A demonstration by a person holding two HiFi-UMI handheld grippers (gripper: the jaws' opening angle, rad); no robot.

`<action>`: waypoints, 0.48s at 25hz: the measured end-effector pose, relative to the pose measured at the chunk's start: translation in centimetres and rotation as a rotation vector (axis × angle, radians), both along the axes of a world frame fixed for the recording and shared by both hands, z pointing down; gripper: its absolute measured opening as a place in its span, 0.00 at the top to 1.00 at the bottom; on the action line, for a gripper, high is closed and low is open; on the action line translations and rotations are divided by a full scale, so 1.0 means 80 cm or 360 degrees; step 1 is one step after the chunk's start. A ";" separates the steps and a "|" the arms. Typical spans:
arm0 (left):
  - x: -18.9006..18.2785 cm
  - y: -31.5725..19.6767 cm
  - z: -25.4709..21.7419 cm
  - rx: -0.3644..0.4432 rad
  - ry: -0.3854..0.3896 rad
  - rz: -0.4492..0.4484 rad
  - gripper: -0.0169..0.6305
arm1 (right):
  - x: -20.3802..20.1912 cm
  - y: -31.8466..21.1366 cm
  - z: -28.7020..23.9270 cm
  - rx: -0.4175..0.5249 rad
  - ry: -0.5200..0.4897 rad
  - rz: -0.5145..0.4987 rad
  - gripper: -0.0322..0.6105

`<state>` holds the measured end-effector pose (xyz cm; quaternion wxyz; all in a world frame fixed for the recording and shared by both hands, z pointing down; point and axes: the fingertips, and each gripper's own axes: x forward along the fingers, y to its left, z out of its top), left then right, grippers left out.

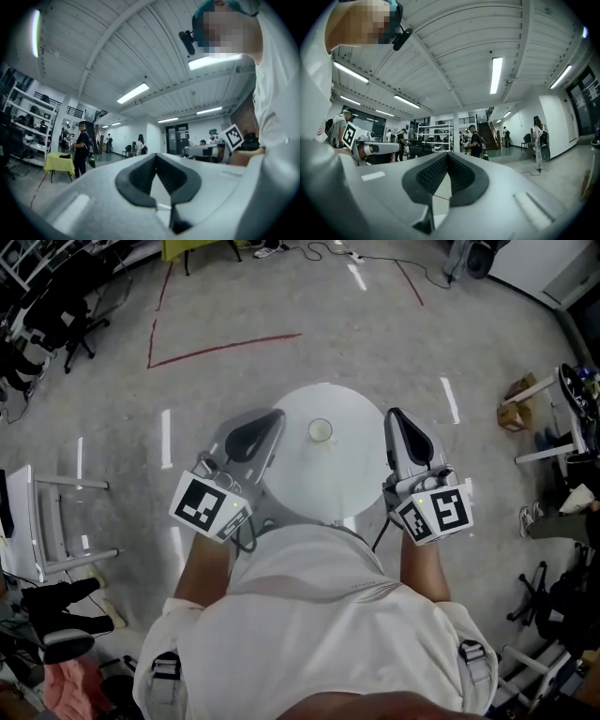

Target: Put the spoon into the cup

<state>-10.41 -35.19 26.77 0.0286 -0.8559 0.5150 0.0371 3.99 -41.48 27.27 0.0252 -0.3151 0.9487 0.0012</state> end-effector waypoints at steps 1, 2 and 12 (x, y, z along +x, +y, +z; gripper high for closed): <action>-0.002 0.001 -0.002 0.0008 0.0000 -0.0002 0.97 | -0.002 0.001 -0.002 0.0008 0.0003 -0.0002 0.94; -0.004 0.002 -0.005 0.0017 0.0002 -0.0007 0.97 | -0.004 0.002 -0.005 0.0013 0.0006 -0.0004 0.94; -0.012 0.010 -0.005 0.0030 0.0020 -0.0041 0.97 | -0.020 0.006 -0.003 0.0024 0.0046 -0.0052 0.94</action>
